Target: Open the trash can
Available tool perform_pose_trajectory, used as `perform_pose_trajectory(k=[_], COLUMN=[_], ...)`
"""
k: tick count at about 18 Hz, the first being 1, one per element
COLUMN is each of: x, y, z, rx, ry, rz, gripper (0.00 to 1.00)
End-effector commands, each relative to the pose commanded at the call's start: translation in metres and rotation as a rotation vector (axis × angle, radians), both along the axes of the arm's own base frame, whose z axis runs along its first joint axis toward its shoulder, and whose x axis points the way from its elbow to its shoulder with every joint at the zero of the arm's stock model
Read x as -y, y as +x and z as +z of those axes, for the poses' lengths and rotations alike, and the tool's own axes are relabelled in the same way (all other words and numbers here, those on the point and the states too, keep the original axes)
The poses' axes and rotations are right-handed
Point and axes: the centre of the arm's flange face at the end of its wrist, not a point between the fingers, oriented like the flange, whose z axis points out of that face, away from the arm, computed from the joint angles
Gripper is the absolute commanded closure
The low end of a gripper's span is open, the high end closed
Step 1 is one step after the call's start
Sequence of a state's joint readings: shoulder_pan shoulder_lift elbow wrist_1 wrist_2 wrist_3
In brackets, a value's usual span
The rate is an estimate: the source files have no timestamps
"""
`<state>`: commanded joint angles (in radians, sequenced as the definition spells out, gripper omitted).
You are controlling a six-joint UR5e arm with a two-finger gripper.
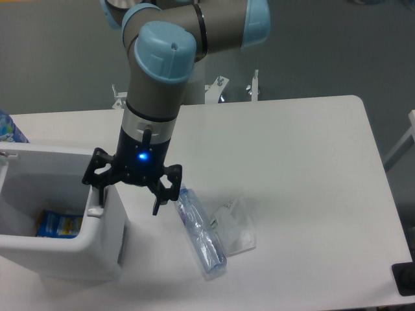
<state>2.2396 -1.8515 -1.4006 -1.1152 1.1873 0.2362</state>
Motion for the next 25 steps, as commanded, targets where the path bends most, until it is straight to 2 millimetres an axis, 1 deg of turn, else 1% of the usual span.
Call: perform_pose_trajectory(k=[5, 7, 8, 10, 12, 13, 15, 16, 18, 20, 23, 24, 25], x=[0.001, 0.002, 0.004, 0.018, 0.031, 0.042, 0.058, 0.068, 0.092, 0.106, 0.139, 0.140, 0.144], y=[0.000, -0.006, -0.013, -0.047, -0.075, -0.094, -0.134, -0.150, -0.184, -0.208, -0.246, -0.256, -0.266], z=[0.013, 0.021, 0.025, 0.031, 0.037, 0.035, 0.019, 0.015, 0.003, -0.019, -0.052, -0.065, -0.073], rx=[-0.014, -0.025, -0.033, -0.050, -0.071, -0.085, -0.120, -0.135, -0.144, -0.160, -0.250, -0.261, -0.274], ry=[0.017, 0.030, 0.039, 0.048, 0.060, 0.058, 0.040, 0.035, 0.019, -0.008, -0.153, -0.184, -0.202], rz=[0.000, 0.008, 0.016, 0.058, 0.089, 0.095, 0.063, 0.057, 0.075, 0.033, -0.021, -0.050, -0.071], gripper=[0.00, 0.00, 0.00, 0.00, 0.00, 0.00, 0.00, 0.00, 0.00, 0.00, 0.00, 0.00, 0.00])
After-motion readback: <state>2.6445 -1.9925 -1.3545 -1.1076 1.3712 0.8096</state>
